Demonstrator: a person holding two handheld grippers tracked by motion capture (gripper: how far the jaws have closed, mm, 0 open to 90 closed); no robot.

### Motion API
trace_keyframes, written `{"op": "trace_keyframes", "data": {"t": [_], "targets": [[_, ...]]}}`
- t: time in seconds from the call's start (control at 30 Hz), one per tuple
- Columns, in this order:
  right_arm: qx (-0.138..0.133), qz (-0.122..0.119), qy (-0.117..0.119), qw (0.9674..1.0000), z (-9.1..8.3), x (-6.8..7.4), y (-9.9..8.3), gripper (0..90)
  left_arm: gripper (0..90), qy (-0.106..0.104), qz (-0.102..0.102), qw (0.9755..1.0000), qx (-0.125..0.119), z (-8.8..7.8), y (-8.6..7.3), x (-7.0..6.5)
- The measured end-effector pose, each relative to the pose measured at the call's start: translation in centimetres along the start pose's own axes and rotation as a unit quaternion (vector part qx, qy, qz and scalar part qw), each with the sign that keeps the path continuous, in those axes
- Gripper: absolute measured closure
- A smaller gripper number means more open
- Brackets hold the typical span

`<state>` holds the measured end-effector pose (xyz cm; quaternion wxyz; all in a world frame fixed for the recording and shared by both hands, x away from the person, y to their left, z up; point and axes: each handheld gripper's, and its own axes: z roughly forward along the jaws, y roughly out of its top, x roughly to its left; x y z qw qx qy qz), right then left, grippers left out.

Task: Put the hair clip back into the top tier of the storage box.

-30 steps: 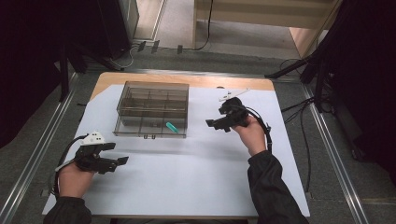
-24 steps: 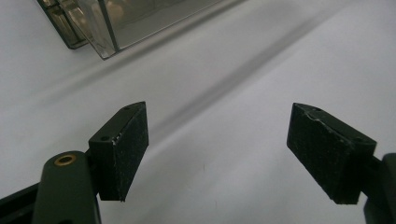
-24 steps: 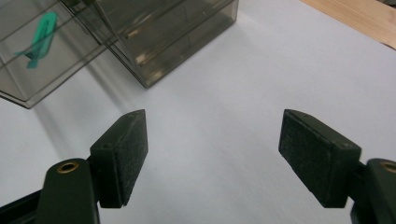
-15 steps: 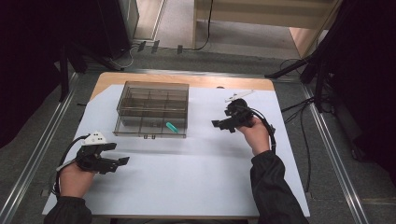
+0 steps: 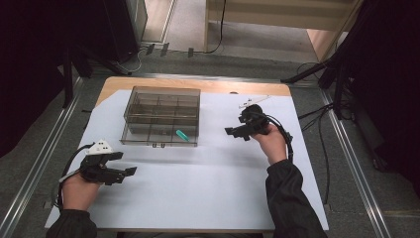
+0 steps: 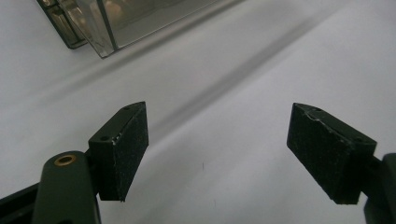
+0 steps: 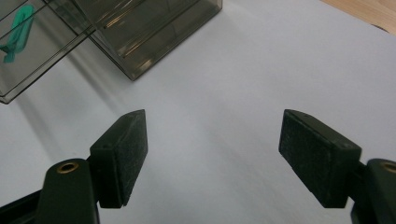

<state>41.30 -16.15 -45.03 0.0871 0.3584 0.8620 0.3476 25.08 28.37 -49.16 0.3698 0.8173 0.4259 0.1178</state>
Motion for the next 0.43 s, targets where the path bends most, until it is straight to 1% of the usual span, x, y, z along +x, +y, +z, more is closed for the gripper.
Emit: {"op": "trace_keyframes", "data": {"t": [0.07, 0.23, 0.33, 0.4, 0.43], "targets": [[-0.001, -0.004, 0.001, 1.0000, 0.05, -0.01, 0.03, 25.1, 21.8, 0.000, -0.001, 1.0000, 0.000, -0.01, -0.01, 0.01], [0.005, -0.006, 0.002, 1.0000, 0.12, 0.17, 0.03, 25.0, 21.8, -0.002, -0.001, 1.0000, 0.000, -0.07, -0.01, 0.05], [0.010, -0.007, 0.005, 0.9999, 0.21, 0.27, 0.03, 24.5, 21.8, 0.001, -0.001, 1.0000, 0.000, -0.01, 0.00, -0.01], [0.012, -0.013, -0.001, 0.9998, 0.46, 0.34, -0.05, 24.0, 21.8, 0.001, -0.001, 1.0000, -0.001, 0.00, 0.01, -0.01], [0.016, -0.032, -0.018, 0.9992, 0.84, 0.36, -0.20, 23.9, 21.8, 0.000, -0.002, 1.0000, -0.001, -0.01, 0.00, 0.01]]}}
